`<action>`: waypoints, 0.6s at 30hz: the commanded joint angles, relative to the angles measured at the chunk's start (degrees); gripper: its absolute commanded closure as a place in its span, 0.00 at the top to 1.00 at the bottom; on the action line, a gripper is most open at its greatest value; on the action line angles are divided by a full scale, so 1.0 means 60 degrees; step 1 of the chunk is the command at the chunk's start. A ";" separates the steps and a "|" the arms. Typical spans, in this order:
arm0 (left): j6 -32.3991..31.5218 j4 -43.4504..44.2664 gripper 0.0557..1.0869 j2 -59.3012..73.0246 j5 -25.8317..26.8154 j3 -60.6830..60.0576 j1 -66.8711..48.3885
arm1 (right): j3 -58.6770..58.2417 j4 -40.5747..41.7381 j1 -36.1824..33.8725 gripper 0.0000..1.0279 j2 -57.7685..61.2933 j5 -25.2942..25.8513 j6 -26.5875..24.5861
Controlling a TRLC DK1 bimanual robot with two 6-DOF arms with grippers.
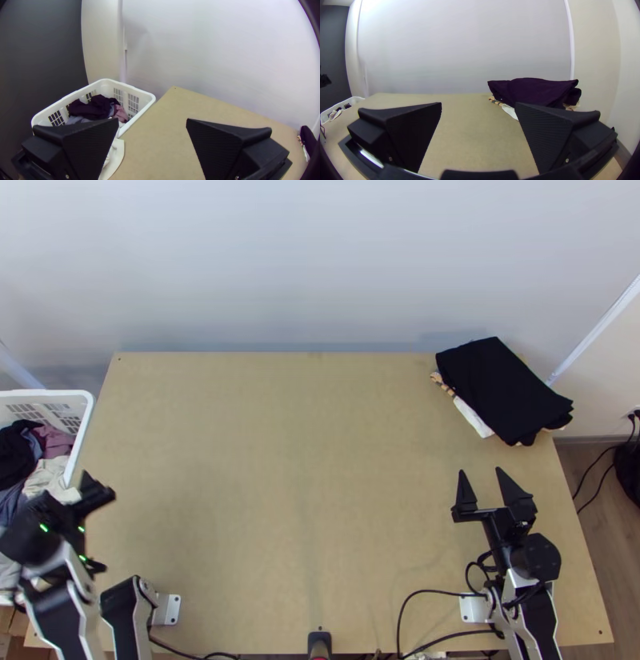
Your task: Fold the t-shirt
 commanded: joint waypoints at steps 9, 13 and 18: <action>-0.0348 -0.1848 0.96 0.4799 0.2487 0.3459 0.3648 | -0.0045 -0.0225 0.0060 0.97 -0.0046 0.0007 0.0073; -0.0275 -0.2419 0.96 0.6396 0.2560 0.4162 0.4263 | -0.0045 -0.0225 0.0060 0.97 -0.0046 0.0007 0.0073; -0.0202 -0.2786 0.96 0.7948 0.2634 0.4309 0.4820 | -0.0045 -0.0225 0.0060 0.97 -0.0046 0.0007 0.0073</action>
